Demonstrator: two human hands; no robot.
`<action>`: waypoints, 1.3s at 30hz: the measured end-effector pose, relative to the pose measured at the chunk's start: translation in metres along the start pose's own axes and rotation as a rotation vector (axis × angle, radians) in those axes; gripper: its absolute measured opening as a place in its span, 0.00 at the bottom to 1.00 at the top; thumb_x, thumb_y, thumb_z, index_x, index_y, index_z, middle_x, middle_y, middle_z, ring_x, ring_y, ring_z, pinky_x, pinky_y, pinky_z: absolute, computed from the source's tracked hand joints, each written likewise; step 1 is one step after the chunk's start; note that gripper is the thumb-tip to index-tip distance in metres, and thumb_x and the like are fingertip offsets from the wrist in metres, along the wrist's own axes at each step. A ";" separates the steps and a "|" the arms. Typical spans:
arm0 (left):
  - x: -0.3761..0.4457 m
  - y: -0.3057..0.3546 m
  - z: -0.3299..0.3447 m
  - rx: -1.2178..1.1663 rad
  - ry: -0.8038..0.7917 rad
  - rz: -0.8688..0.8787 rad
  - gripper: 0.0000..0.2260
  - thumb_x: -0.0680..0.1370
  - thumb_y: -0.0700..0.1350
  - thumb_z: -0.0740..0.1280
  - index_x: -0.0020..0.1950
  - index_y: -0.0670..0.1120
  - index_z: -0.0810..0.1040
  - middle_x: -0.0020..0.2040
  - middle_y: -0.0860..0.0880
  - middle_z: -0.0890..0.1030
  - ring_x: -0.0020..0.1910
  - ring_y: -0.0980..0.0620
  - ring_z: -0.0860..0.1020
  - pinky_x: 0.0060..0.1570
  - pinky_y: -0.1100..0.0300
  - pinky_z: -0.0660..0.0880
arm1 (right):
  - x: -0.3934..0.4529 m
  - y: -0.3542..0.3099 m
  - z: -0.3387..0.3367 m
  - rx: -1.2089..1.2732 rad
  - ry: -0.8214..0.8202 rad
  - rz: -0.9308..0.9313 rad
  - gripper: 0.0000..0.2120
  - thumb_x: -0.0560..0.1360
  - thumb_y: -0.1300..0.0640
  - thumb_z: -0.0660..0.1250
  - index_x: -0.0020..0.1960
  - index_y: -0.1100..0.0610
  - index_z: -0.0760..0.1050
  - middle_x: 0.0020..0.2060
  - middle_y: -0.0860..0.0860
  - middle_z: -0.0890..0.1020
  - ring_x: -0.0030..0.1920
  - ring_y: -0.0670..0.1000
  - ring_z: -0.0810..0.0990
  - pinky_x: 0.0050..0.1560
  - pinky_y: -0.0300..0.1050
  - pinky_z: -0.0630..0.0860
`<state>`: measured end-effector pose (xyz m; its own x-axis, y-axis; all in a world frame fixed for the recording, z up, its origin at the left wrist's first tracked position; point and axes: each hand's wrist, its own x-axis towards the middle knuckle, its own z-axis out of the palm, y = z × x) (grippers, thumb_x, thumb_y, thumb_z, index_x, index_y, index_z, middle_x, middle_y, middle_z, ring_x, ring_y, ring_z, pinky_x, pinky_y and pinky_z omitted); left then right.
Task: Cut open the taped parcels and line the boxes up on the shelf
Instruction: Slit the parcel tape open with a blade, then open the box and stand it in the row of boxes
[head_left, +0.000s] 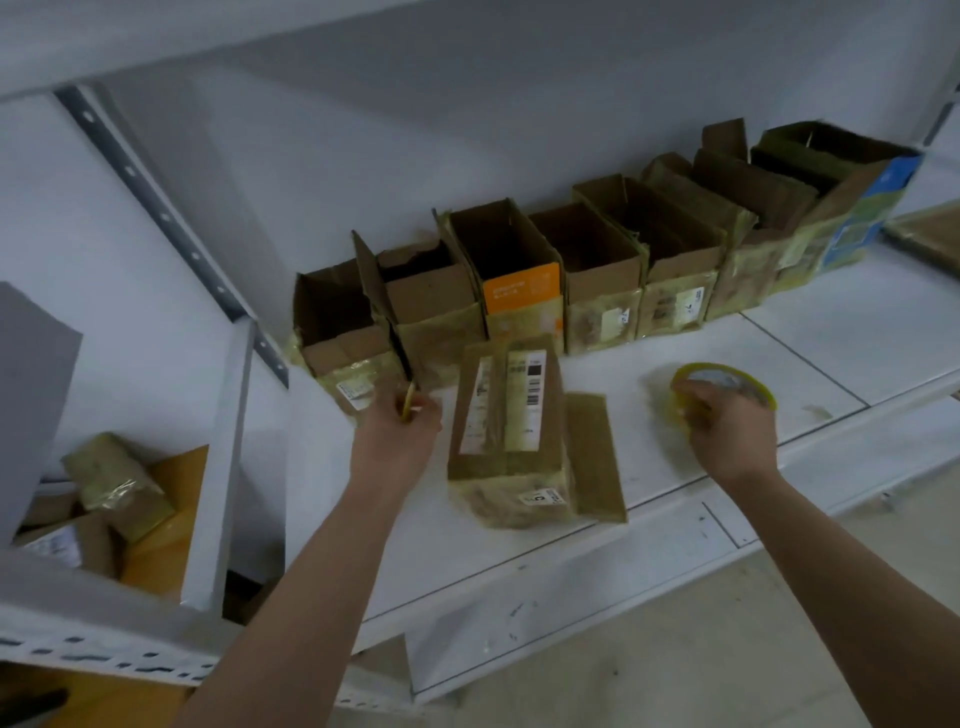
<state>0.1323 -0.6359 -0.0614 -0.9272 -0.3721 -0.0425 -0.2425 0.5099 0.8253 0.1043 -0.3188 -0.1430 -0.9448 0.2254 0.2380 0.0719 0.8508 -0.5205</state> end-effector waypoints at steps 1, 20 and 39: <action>0.002 -0.012 -0.001 0.057 0.005 -0.004 0.05 0.79 0.47 0.63 0.47 0.48 0.78 0.40 0.51 0.80 0.38 0.50 0.77 0.37 0.58 0.70 | -0.003 0.001 0.006 -0.004 -0.077 0.036 0.17 0.74 0.67 0.68 0.62 0.59 0.80 0.55 0.64 0.82 0.57 0.66 0.79 0.59 0.57 0.75; -0.038 -0.058 0.021 -0.270 -0.228 0.321 0.14 0.70 0.50 0.76 0.54 0.62 0.82 0.68 0.55 0.70 0.67 0.61 0.68 0.58 0.73 0.70 | -0.083 -0.118 0.003 0.290 -0.135 -0.356 0.17 0.66 0.54 0.79 0.54 0.51 0.85 0.62 0.55 0.77 0.63 0.61 0.70 0.61 0.38 0.62; -0.055 -0.005 0.013 -0.421 -0.027 0.551 0.13 0.73 0.49 0.73 0.57 0.58 0.81 0.59 0.50 0.83 0.47 0.52 0.81 0.47 0.67 0.77 | -0.076 -0.144 -0.042 0.458 0.053 -0.293 0.14 0.70 0.56 0.76 0.55 0.55 0.83 0.64 0.57 0.79 0.69 0.45 0.72 0.65 0.45 0.74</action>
<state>0.1806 -0.6078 -0.0710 -0.8912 -0.1233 0.4365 0.3924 0.2731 0.8783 0.1795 -0.4386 -0.0516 -0.8859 0.0439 0.4617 -0.3497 0.5906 -0.7273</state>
